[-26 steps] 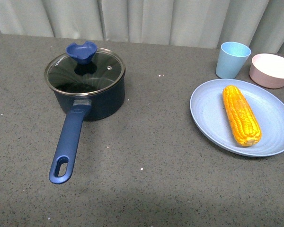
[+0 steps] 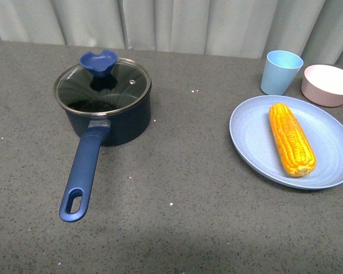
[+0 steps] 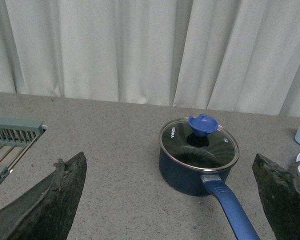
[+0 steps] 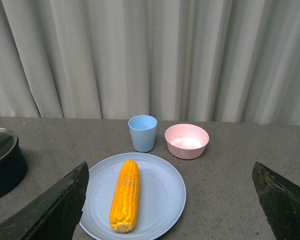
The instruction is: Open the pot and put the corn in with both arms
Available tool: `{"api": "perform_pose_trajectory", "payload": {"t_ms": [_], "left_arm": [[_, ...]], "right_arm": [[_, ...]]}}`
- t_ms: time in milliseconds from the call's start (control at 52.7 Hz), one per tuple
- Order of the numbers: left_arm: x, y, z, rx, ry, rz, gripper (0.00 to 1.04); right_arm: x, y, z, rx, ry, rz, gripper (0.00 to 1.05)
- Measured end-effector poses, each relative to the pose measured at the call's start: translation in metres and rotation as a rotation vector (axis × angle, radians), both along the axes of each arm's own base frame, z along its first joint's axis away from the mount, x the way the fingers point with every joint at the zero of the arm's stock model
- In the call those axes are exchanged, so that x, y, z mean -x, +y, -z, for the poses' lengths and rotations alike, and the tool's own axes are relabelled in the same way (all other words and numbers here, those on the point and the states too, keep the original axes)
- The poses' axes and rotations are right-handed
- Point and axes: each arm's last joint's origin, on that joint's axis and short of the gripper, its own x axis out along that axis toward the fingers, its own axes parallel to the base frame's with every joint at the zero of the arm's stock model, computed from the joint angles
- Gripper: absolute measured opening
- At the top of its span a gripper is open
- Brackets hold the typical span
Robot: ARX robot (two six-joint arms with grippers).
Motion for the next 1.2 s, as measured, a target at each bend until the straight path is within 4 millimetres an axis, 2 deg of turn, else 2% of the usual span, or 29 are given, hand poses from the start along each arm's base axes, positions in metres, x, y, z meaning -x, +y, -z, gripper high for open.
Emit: {"api": "perform_pose_trajectory", "payload": {"t_ms": [1196], "left_arm": [[0.0000,0.0000,0.0000,0.000,0.000,0.000,0.98]], "right_arm": [[0.0000,0.0000,0.0000,0.000,0.000,0.000,0.96]]}}
